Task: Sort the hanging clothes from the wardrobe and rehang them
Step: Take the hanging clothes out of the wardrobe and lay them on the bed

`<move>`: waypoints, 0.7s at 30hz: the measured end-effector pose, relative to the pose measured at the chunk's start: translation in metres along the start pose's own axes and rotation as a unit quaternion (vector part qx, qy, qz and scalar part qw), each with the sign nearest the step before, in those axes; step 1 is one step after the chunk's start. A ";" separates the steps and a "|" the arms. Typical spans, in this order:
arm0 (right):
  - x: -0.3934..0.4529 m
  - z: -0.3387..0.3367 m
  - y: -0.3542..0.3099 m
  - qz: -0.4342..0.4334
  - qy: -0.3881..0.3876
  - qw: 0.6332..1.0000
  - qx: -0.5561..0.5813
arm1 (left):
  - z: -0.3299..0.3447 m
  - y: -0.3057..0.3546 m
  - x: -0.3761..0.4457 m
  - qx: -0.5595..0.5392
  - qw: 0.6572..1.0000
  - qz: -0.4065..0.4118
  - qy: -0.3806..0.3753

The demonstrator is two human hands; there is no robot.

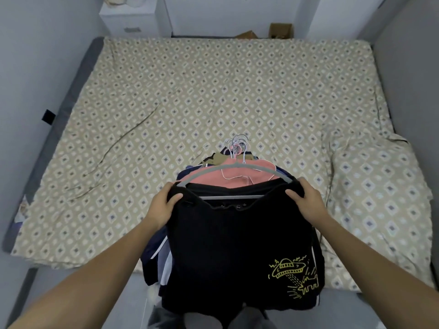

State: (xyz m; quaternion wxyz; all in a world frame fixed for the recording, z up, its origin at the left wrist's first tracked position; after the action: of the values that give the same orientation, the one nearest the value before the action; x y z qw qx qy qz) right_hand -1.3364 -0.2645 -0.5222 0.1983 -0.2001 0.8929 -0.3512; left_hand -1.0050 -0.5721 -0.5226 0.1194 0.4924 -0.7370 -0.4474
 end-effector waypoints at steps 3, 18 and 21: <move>-0.028 0.001 -0.024 -0.007 0.026 1.000 0.008 | -0.019 -0.012 -0.004 -0.038 0.999 0.010 -0.014; -0.246 0.015 -0.198 -0.055 0.234 0.970 -0.043 | -0.215 -0.030 -0.056 -0.140 0.982 0.123 -0.020; -0.272 0.031 -0.225 -0.079 0.251 0.964 -0.051 | -0.261 -0.038 -0.074 -0.143 0.979 0.146 0.002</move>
State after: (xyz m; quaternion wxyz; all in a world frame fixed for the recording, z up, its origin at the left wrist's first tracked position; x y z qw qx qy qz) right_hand -1.0428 -0.2977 -0.3259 -0.0704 -0.1853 0.9121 -0.3588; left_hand -0.7848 -0.6557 -0.3836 0.2542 0.3580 -0.7293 -0.5248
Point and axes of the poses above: each hand's wrist, its own x-axis towards the middle knuckle, its own z-axis out of the palm, y = z × x, the point moved 2 cm from there along x, towards the middle knuckle, and after that the axes turned 13 degrees about y, right-handed, at the moved point
